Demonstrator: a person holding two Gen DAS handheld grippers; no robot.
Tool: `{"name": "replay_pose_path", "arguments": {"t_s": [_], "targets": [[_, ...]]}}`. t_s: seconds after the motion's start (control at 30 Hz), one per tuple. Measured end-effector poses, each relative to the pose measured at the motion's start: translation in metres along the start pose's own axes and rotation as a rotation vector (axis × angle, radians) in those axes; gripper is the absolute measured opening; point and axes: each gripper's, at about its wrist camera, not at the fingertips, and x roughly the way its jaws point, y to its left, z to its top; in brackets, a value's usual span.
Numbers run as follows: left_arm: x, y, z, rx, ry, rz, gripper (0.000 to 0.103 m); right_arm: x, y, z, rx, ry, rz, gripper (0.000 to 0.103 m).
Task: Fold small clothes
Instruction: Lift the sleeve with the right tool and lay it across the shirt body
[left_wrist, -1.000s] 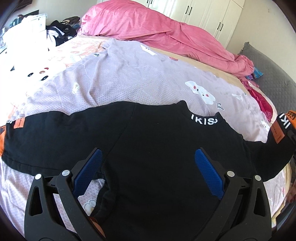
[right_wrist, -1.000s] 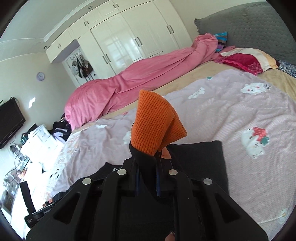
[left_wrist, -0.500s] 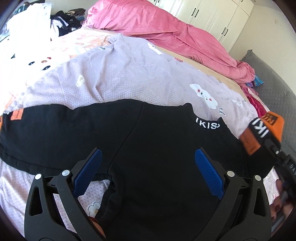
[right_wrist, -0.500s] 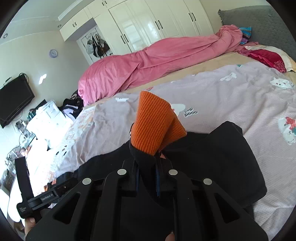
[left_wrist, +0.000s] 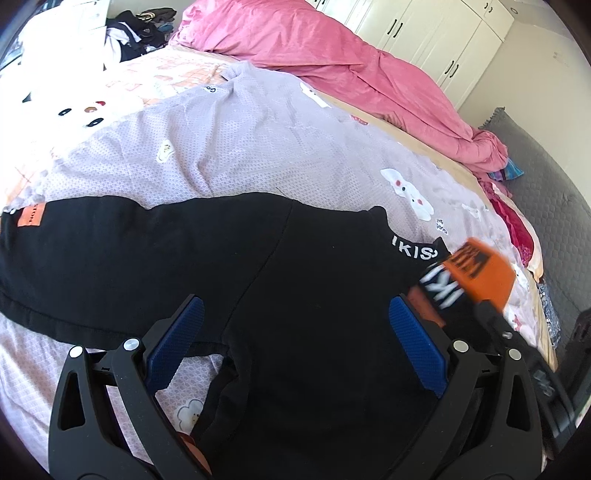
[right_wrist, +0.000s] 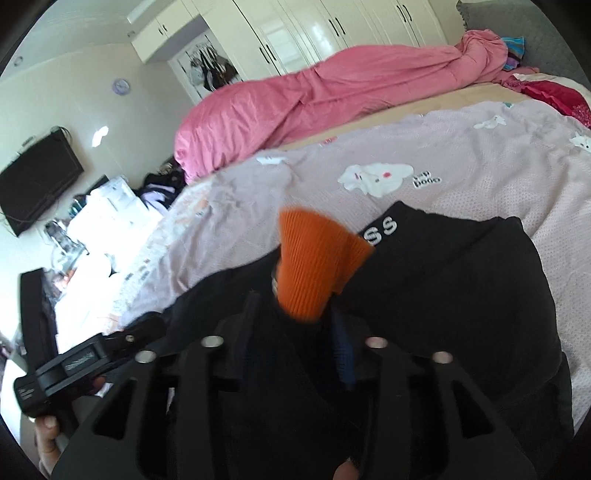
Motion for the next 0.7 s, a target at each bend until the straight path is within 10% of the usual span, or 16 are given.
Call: {"name": "replay_pose_path", "arguments": {"t_s": [0.7], "targets": [[0.016,-0.077,-0.025,0.113,0.069,-0.157,0.094,-0.091,-0.080,-0.036,0.058,-0.023,-0.174,0.054]]}}
